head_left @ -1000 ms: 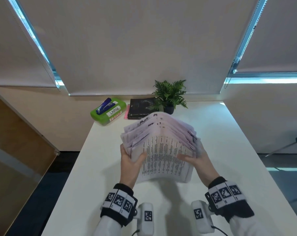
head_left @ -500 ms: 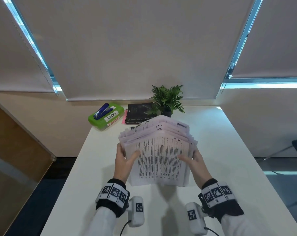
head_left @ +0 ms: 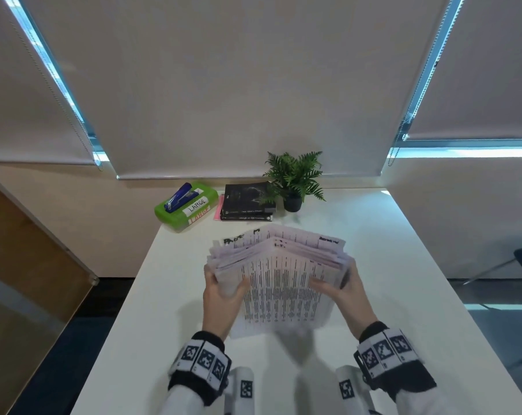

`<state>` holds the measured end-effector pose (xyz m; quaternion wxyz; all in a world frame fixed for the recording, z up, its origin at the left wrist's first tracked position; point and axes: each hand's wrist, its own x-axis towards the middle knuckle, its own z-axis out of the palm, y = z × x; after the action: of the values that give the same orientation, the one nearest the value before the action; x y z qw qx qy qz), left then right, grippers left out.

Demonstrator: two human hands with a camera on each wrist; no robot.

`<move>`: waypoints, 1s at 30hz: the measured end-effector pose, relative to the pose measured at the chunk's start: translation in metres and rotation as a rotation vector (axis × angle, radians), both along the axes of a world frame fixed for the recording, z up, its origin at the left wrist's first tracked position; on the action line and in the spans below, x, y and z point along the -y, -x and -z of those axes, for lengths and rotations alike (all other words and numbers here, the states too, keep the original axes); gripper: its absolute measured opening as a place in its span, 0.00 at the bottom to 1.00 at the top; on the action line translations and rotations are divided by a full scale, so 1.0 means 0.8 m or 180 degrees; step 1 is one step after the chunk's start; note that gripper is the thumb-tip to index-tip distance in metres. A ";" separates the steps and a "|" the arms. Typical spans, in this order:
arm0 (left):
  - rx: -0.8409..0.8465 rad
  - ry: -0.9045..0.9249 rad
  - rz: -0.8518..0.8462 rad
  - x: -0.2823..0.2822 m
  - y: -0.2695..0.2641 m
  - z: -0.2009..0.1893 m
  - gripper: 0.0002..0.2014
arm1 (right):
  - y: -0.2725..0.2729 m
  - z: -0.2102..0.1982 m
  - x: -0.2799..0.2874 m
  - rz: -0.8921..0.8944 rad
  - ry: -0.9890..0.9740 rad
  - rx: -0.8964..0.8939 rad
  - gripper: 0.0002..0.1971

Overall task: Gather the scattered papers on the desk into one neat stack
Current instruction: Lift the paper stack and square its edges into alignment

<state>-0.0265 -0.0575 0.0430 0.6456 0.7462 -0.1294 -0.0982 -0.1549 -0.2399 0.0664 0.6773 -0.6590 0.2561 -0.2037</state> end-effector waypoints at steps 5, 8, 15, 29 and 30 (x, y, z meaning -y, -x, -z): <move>-0.0098 0.0013 -0.0259 0.017 0.005 -0.005 0.33 | -0.018 0.002 -0.019 0.0293 -0.0110 0.0072 0.17; 0.0141 0.0138 -0.0463 0.023 0.021 -0.016 0.26 | -0.015 -0.009 -0.022 0.0351 -0.0053 0.0291 0.13; 0.0180 0.0079 -0.0072 0.012 0.021 -0.003 0.24 | 0.008 0.009 -0.010 0.0166 -0.0225 0.0129 0.32; -0.0346 -0.0157 0.0129 0.012 0.011 0.004 0.28 | 0.009 0.006 0.002 -0.0011 -0.0142 0.0068 0.24; -0.0292 -0.0200 0.0078 0.019 0.014 0.002 0.27 | 0.005 0.007 -0.003 0.0093 -0.0115 0.0029 0.17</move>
<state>-0.0374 -0.0725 0.0411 0.6259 0.7591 -0.1057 -0.1442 -0.1591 -0.2378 0.0606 0.6872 -0.6418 0.2662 -0.2119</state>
